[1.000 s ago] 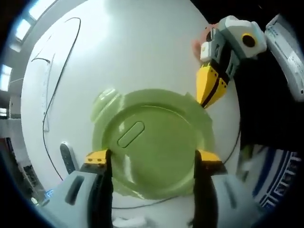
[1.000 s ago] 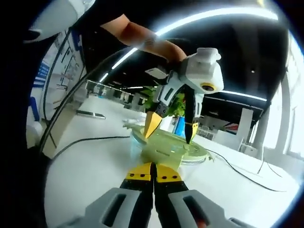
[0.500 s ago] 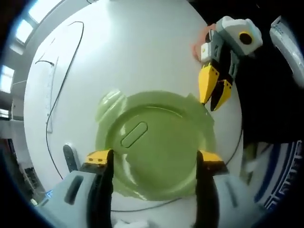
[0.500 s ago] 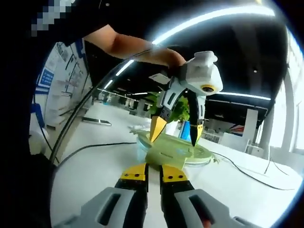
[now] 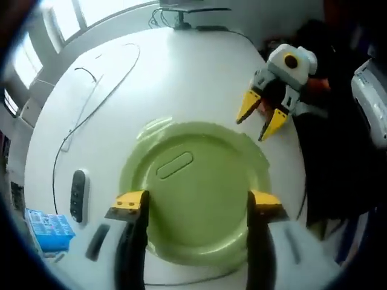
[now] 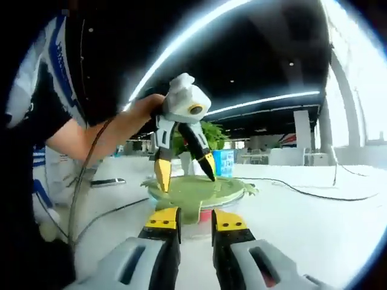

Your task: Pick up the tomato from the tabletop place it into the food storage container close the lid and lock the latches

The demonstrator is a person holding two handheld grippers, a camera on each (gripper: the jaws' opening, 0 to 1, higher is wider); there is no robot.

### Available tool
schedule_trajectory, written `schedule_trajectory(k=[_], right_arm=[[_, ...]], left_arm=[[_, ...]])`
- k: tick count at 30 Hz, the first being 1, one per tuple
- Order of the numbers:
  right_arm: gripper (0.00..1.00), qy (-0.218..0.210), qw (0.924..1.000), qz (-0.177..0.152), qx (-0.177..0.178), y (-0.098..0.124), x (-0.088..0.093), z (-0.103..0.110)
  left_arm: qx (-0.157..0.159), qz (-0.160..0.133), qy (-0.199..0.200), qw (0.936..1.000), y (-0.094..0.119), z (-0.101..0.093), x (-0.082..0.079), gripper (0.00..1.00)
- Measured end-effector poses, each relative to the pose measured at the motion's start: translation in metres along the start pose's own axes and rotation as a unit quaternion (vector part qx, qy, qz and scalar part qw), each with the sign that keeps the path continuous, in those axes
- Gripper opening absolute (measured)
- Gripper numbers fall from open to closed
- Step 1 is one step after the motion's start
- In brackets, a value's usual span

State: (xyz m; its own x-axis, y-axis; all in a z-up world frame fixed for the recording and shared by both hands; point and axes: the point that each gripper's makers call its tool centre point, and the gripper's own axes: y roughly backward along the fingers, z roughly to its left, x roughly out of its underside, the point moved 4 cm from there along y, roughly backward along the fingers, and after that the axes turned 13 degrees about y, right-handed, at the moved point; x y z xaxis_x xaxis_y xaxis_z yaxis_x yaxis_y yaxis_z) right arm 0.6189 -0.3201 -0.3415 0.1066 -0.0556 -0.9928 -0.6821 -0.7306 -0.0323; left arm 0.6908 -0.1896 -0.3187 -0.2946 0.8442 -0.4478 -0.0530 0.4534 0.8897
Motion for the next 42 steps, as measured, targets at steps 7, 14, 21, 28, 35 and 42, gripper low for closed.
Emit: schedule_trajectory(k=[7, 14, 21, 28, 35, 42], right_arm=[[0.19, 0.018, 0.9930, 0.117, 0.001, -0.025, -0.035, -0.033], [0.28, 0.106, 0.9446, 0.293, -0.104, -0.066, -0.037, -0.033], [0.29, 0.071, 0.8957, 0.424, -0.113, -0.093, -0.007, -0.056], [0.30, 0.015, 0.8482, 0.513, -0.132, -0.098, -0.004, -0.048], [0.29, 0.013, 0.8066, 0.568, -0.163, -0.107, -0.004, -0.048], [0.27, -0.005, 0.8001, 0.577, -0.164, -0.106, -0.003, -0.047]], left_arm=[[0.000, -0.088, 0.017, 0.9959, -0.004, -0.001, -0.004, 0.51], [0.002, -0.133, 0.003, 0.9911, -0.005, -0.003, -0.003, 0.50], [0.010, -0.123, 0.009, 0.9924, -0.007, -0.004, -0.005, 0.49], [0.009, -0.122, 0.014, 0.9923, -0.004, -0.006, 0.004, 0.47], [0.012, -0.133, 0.015, 0.9909, -0.004, -0.006, 0.007, 0.47], [0.013, -0.142, 0.017, 0.9896, -0.003, -0.004, 0.008, 0.47]])
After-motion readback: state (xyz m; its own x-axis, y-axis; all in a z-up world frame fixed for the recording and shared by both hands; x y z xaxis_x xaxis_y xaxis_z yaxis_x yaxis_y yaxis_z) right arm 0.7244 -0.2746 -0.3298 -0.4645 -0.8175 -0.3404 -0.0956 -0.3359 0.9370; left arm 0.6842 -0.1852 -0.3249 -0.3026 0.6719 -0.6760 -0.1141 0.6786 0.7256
